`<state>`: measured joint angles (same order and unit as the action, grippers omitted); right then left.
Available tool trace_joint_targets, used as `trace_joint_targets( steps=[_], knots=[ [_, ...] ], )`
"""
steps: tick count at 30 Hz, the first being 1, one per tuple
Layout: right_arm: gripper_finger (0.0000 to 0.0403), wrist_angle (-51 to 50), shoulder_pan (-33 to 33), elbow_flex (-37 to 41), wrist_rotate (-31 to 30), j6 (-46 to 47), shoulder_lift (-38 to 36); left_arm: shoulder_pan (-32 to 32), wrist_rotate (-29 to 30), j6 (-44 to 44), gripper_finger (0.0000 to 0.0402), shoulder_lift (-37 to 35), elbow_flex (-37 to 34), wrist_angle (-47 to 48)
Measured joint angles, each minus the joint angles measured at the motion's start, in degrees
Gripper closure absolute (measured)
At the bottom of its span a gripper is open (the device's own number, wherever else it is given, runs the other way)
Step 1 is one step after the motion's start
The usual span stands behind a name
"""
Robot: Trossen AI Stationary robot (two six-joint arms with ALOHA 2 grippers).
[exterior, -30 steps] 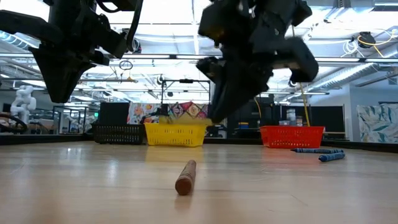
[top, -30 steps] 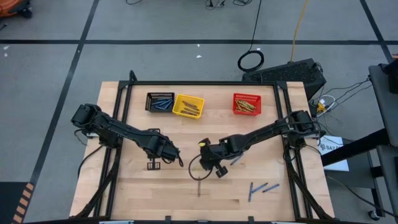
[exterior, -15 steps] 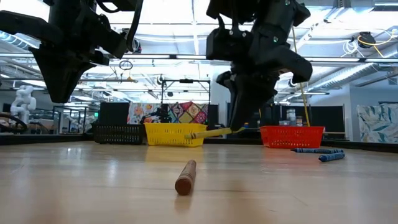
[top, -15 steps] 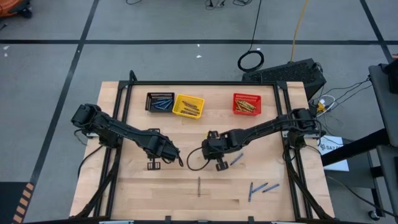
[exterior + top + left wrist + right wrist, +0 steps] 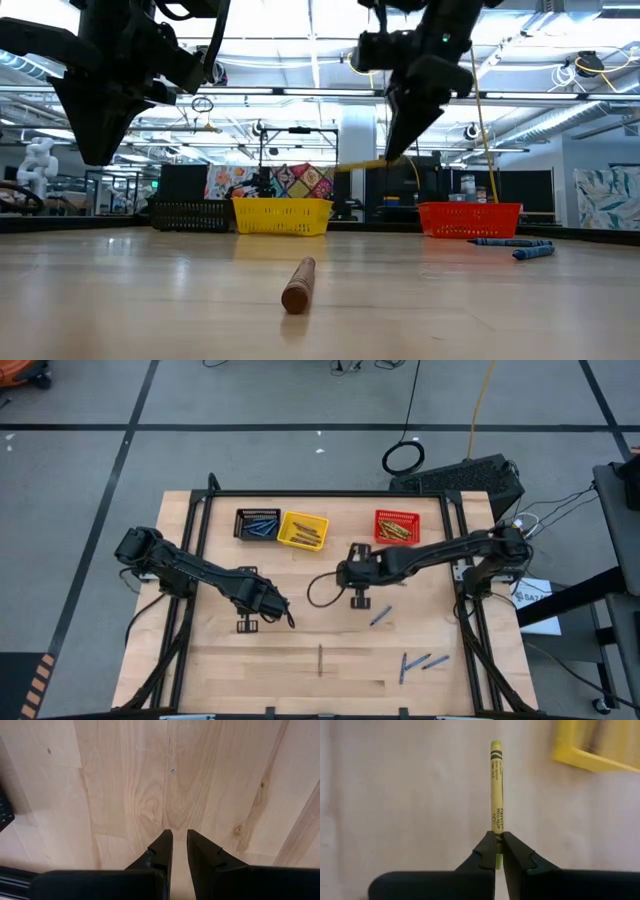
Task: Sort crayons
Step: Put the green crayon into the red bin
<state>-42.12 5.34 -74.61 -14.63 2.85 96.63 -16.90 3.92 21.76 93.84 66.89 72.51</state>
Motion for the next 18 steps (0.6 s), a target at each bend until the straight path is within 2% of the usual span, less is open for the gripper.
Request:
trace_joint_targets(
  steps=[7, 18],
  knots=[
    [0.0402, -11.2, -2.6, 0.0, -6.4, 5.6, -5.3, 0.0, 0.0, -0.1, 0.0352, 0.0, 0.0, 0.0],
    [0.0402, -20.4, -9.9, 0.0, -6.8, 7.0, -9.0, 0.0, 2.6, -0.2, 0.0352, 0.0, 0.0, 0.0]
  ],
)
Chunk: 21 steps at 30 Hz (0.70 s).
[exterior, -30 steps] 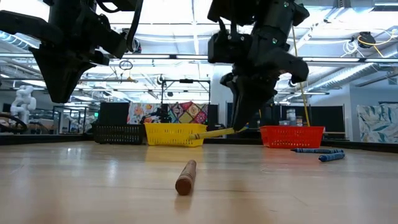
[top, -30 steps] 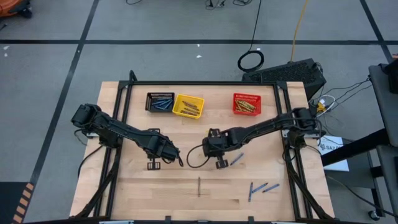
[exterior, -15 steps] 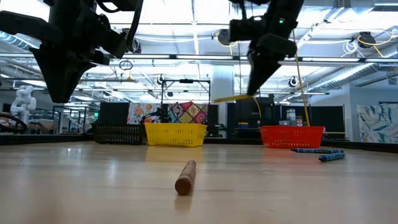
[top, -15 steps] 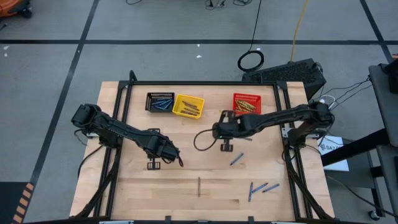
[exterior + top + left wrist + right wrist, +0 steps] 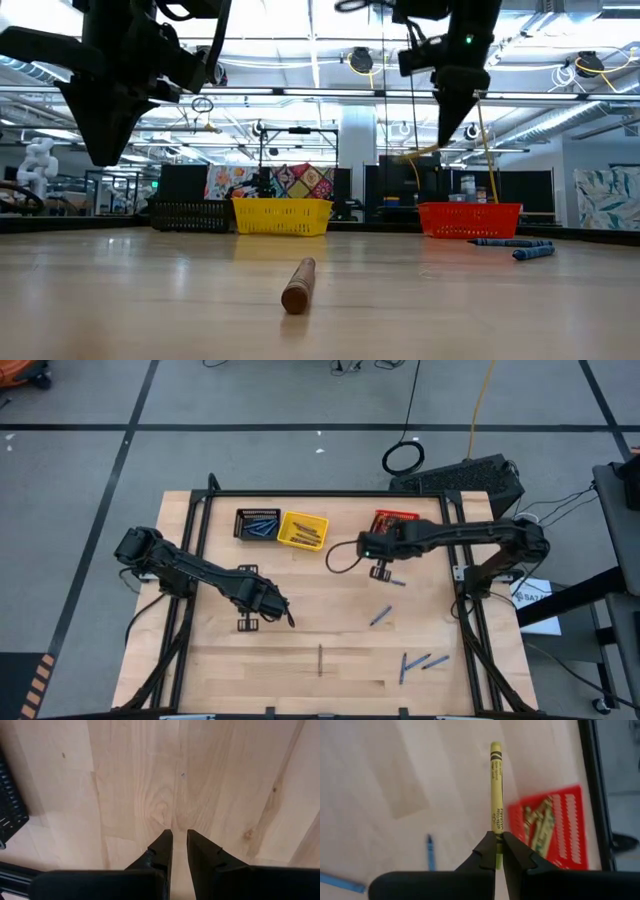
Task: Sort crayons
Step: Put the green crayon into the red bin
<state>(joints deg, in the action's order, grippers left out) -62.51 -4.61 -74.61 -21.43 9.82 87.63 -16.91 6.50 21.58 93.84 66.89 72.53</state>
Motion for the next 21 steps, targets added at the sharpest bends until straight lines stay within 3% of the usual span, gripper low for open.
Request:
trace_joint_targets(
  steps=[21],
  knots=[
    [0.0402, -1.6, -20.5, 6.7, 0.7, -5.1, -0.1, 0.0, 3.0, -2.1, 0.0352, 0.0, 0.0, 0.0]
  ],
)
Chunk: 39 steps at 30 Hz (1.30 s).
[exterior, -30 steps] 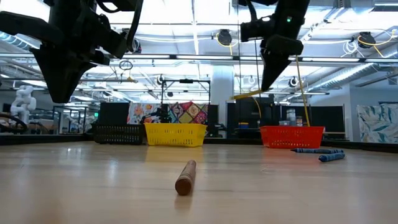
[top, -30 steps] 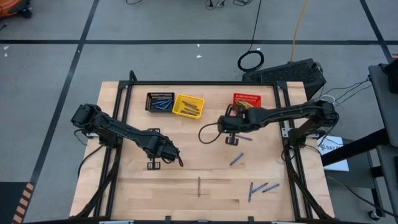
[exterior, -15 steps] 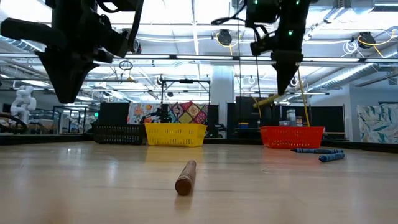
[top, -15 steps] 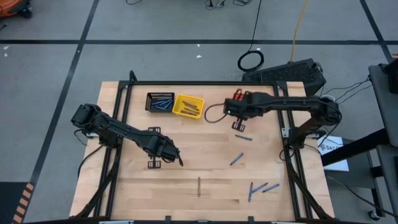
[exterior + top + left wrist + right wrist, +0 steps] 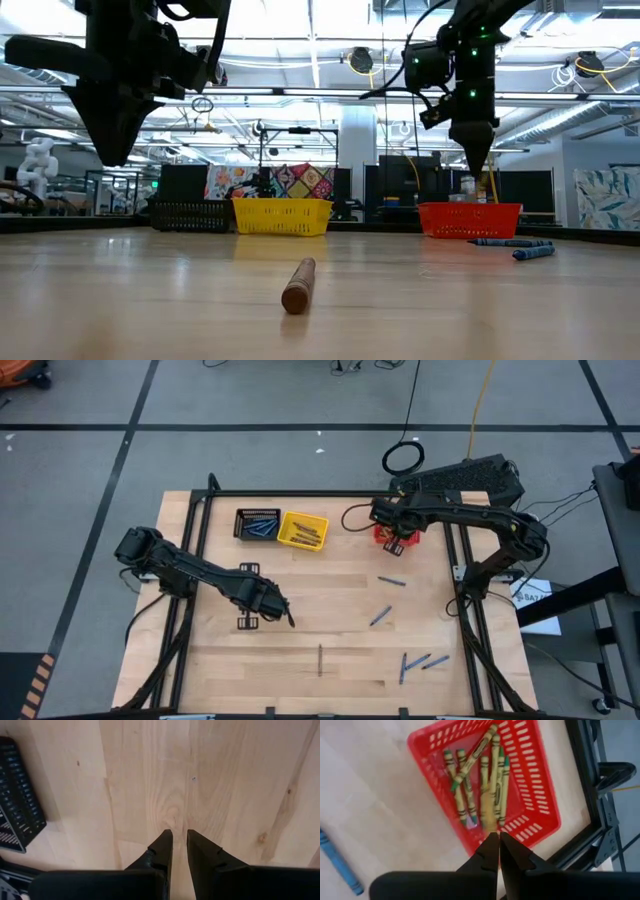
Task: Sort crayons
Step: Put the green crayon into the red bin, then put the blue crayon into the black bin
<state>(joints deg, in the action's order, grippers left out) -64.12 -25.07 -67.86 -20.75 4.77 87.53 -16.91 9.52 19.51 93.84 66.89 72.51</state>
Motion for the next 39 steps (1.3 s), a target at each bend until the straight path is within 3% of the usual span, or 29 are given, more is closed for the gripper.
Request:
trace_joint_targets(
  steps=[10, 15, 22, 27, 39],
  knots=[
    [0.0402, 3.2, -1.7, 0.0, 0.0, -2.4, 0.0, 0.0, 0.0, -0.5, 0.0352, 0.0, 0.0, -0.5],
    [0.0402, 0.6, -0.9, 0.0, 0.3, 1.2, 0.0, 0.0, 0.0, -1.0, 0.0352, 0.0, 0.0, -4.3],
    [0.0402, -6.4, 2.1, 0.0, 7.7, 8.0, -1.0, 0.0, 1.6, -6.8, 0.0352, 0.0, 0.0, -14.0],
    [0.0402, -7.5, 6.2, 0.0, 7.5, 12.0, -5.3, 0.4, 6.1, -7.8, 0.0352, 0.0, 0.0, -19.6],
    [0.0403, -7.7, 14.2, 0.0, 7.3, 24.0, -20.2, 5.2, 4.1, -8.5, 0.0352, 0.0, 0.0, -22.8]
  ],
)
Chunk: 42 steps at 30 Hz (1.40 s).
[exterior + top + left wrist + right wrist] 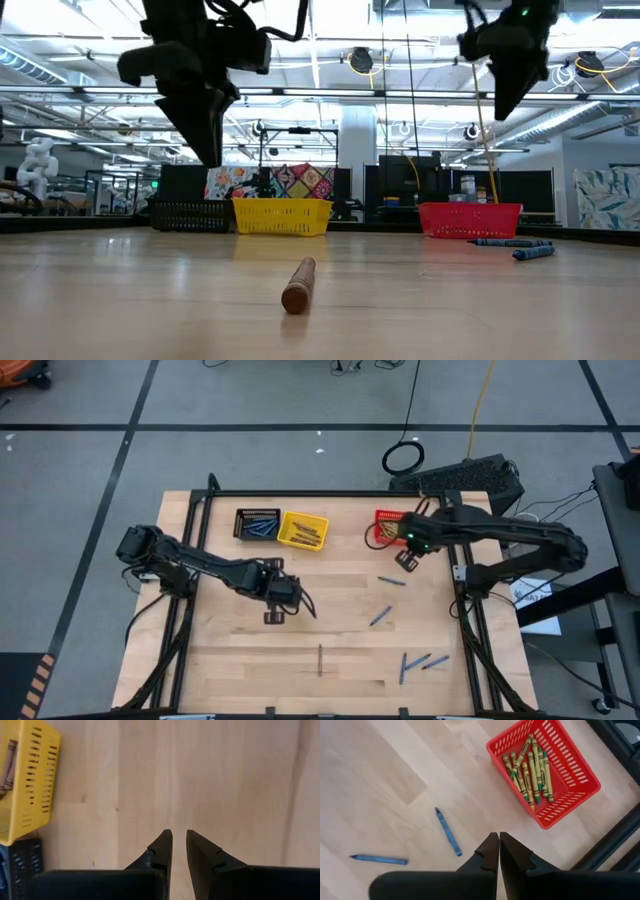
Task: Sort crayons
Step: Put the blue crayon into the black bin
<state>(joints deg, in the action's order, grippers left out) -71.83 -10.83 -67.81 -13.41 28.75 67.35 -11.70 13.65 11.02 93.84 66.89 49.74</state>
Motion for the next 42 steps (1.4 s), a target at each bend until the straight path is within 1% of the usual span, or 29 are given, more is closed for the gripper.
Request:
trace_joint_targets(
  steps=[3, 9, 13, 14, 18, 20, 25, 29, 33, 34, 38, 40, 42],
  knots=[
    [0.0403, 0.1, 1.3, 0.0, -0.2, 1.6, -2.4, 1.3, 1.2, -2.5, 0.0352, 0.0, 0.0, -1.2],
    [0.0403, 1.0, 2.8, 0.0, -0.6, 1.7, -3.9, 3.9, 1.4, -2.5, 0.0352, 0.0, 0.0, -3.8],
    [0.0403, 1.1, 3.5, 0.0, -3.9, 0.5, -3.9, 6.0, 1.4, -2.5, 0.0352, 0.6, 0.0, -6.2],
    [0.0403, 1.1, 3.6, 0.0, -4.6, 0.3, -3.9, 6.7, 0.7, -2.5, 0.0352, 0.6, 0.0, -6.5],
    [0.0403, 1.1, 3.8, 0.0, -4.8, -0.2, -3.9, 9.1, -5.1, -2.6, 0.0352, 1.0, 0.0, -9.1],
    [0.0403, 1.0, 3.9, 0.0, -4.8, -1.0, -3.9, 10.0, -6.4, -2.8, 0.0348, 0.9, 0.0, -9.8],
    [0.0403, 0.9, 3.9, 0.0, -4.9, -1.0, -3.9, 11.4, -9.0, -2.9, 0.0316, 1.5, 0.0, -11.8],
    [0.0403, 0.9, 3.9, 0.0, -4.9, -1.0, -3.9, 11.4, -8.9, -3.7, 0.0285, 1.5, 0.0, -13.4],
    [0.0403, 0.9, 3.9, 0.0, -4.8, -1.0, -3.9, 10.7, -9.0, 7.6, 0.0278, 1.5, 0.0, -20.0],
    [0.0403, 0.9, 3.9, 0.0, -4.8, -1.0, -3.9, 10.2, -9.0, 9.0, 0.0278, 1.5, 0.0, -21.5],
    [0.0403, 0.9, 3.9, 0.0, -4.8, -0.9, -3.9, 7.5, -8.8, 8.4, 0.0279, 2.5, 0.0, -29.5],
    [0.0403, 0.9, 3.9, 0.0, -4.7, -0.6, -3.9, 6.5, -7.1, 8.2, 0.0279, 3.3, 0.2, -31.7],
    [0.0403, 0.9, 3.9, 0.0, -4.6, 0.6, -3.9, 5.9, -5.2, 8.2, 0.0279, 4.7, 1.5, -31.5]
  ],
)
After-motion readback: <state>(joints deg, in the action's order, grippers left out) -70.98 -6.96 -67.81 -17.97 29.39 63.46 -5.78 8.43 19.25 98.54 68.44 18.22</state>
